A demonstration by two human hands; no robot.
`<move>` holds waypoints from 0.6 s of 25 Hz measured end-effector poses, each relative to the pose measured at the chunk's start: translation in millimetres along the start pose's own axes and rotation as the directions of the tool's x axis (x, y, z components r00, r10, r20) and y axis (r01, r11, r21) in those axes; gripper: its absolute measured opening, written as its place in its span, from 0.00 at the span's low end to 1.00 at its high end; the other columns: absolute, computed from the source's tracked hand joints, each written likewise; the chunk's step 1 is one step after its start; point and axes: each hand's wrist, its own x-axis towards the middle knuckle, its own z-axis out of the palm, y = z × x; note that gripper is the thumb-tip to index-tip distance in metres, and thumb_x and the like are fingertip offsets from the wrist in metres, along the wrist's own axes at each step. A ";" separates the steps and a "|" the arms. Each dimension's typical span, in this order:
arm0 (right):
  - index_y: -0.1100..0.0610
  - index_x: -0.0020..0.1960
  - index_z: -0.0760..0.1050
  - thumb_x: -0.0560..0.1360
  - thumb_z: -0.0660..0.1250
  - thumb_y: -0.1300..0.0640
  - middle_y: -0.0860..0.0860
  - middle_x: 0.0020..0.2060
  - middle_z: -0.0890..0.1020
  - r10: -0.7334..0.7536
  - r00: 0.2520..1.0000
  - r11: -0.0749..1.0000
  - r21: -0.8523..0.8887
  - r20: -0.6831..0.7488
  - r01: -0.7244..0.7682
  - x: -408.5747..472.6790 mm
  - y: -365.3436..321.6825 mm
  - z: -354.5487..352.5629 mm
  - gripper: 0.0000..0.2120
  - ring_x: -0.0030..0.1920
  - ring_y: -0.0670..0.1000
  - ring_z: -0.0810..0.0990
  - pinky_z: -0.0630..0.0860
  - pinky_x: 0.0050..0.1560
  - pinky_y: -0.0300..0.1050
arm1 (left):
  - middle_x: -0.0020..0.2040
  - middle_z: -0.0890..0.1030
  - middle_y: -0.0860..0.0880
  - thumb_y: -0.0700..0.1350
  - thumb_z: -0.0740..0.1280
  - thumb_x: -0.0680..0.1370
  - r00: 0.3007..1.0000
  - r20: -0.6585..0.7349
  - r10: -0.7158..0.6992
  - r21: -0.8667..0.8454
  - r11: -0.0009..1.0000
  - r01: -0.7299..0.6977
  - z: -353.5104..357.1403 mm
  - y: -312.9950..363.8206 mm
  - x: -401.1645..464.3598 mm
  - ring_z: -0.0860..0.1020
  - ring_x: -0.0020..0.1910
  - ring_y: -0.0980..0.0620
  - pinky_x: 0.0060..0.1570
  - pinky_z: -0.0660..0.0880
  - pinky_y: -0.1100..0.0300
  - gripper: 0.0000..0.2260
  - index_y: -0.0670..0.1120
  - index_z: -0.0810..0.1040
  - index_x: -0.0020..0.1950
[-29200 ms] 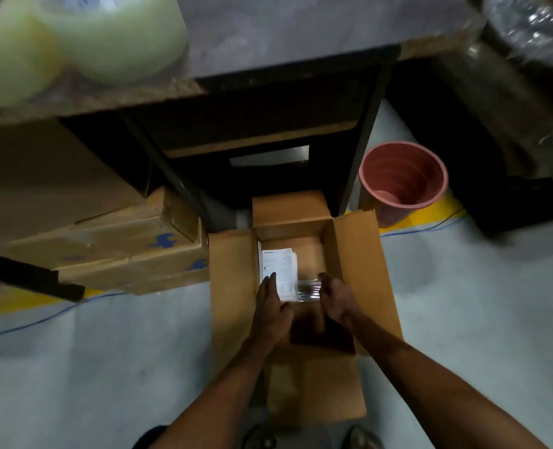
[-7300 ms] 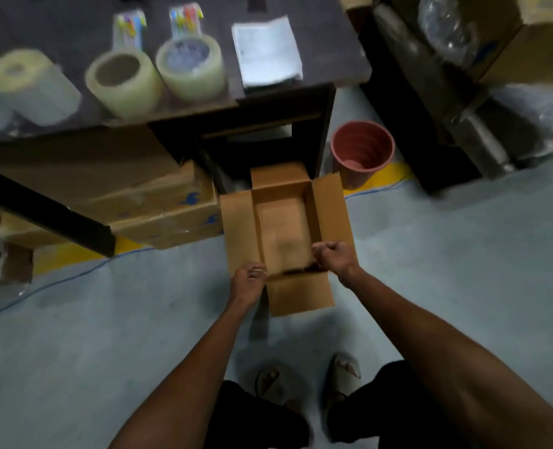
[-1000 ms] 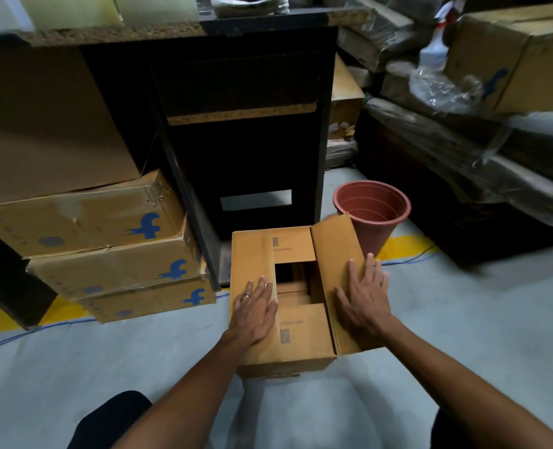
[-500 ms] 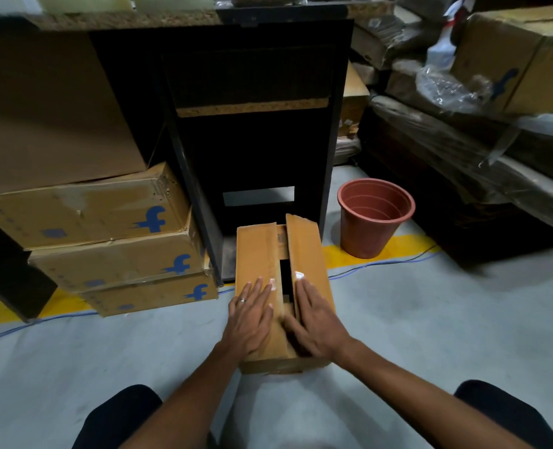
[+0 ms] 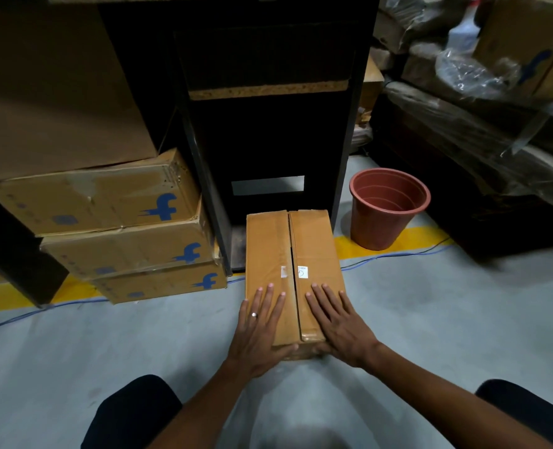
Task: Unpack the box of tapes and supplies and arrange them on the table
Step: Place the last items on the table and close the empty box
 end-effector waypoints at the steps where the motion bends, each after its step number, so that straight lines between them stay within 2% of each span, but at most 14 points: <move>1: 0.59 0.82 0.47 0.76 0.56 0.29 0.59 0.81 0.52 -0.001 1.000 1.000 -0.009 -0.019 0.001 3.8 2.4 -2.2 0.47 0.80 0.63 0.52 0.62 0.74 0.66 | 0.82 0.40 0.48 0.76 0.51 0.74 1.000 -0.009 0.005 0.010 1.000 -0.005 -1.4 -1.7 3.2 0.39 0.81 0.46 0.77 0.46 0.41 0.45 0.52 0.42 0.82; 5: 0.59 0.82 0.49 0.81 0.54 0.37 0.58 0.81 0.54 0.036 0.995 0.998 -0.038 -0.096 -0.040 33.4 9.7 -18.0 0.39 0.80 0.60 0.54 0.61 0.76 0.61 | 0.82 0.42 0.49 0.67 0.48 0.80 0.998 -0.058 -0.034 0.036 0.999 0.036 -21.4 -4.5 30.4 0.42 0.81 0.47 0.78 0.48 0.42 0.35 0.51 0.43 0.82; 8: 0.61 0.80 0.56 0.80 0.64 0.48 0.59 0.78 0.62 0.116 0.982 0.993 -0.002 -0.150 -0.118 56.7 7.1 -26.2 0.35 0.79 0.59 0.59 0.66 0.74 0.60 | 0.82 0.41 0.49 0.63 0.44 0.81 0.997 -0.046 -0.068 0.067 0.995 0.071 -37.6 -6.4 52.9 0.41 0.81 0.47 0.78 0.49 0.43 0.32 0.51 0.42 0.82; 10: 0.61 0.80 0.58 0.78 0.68 0.53 0.59 0.78 0.63 0.192 0.970 0.981 0.039 -0.149 -0.188 67.9 2.9 -28.5 0.35 0.78 0.59 0.61 0.64 0.75 0.60 | 0.82 0.40 0.49 0.60 0.45 0.83 0.995 -0.053 -0.085 0.069 0.994 0.088 -43.4 -8.8 65.9 0.41 0.81 0.47 0.78 0.48 0.43 0.30 0.51 0.40 0.82; 12: 0.61 0.80 0.57 0.78 0.66 0.55 0.59 0.78 0.62 0.244 0.961 0.970 0.050 -0.128 -0.239 78.6 -2.2 -27.8 0.35 0.79 0.60 0.59 0.62 0.76 0.62 | 0.82 0.39 0.49 0.58 0.47 0.84 0.994 -0.049 -0.098 0.052 0.994 0.101 -45.6 -13.4 77.8 0.39 0.81 0.47 0.78 0.46 0.43 0.30 0.51 0.39 0.81; 15: 0.61 0.81 0.52 0.79 0.58 0.55 0.60 0.80 0.57 0.290 0.951 0.957 0.044 -0.106 -0.287 97.6 -3.9 -25.0 0.33 0.80 0.61 0.53 0.57 0.77 0.64 | 0.81 0.38 0.49 0.57 0.48 0.85 0.994 -0.025 -0.105 0.040 0.994 0.106 -46.2 -24.2 97.1 0.38 0.80 0.47 0.78 0.43 0.43 0.29 0.51 0.38 0.81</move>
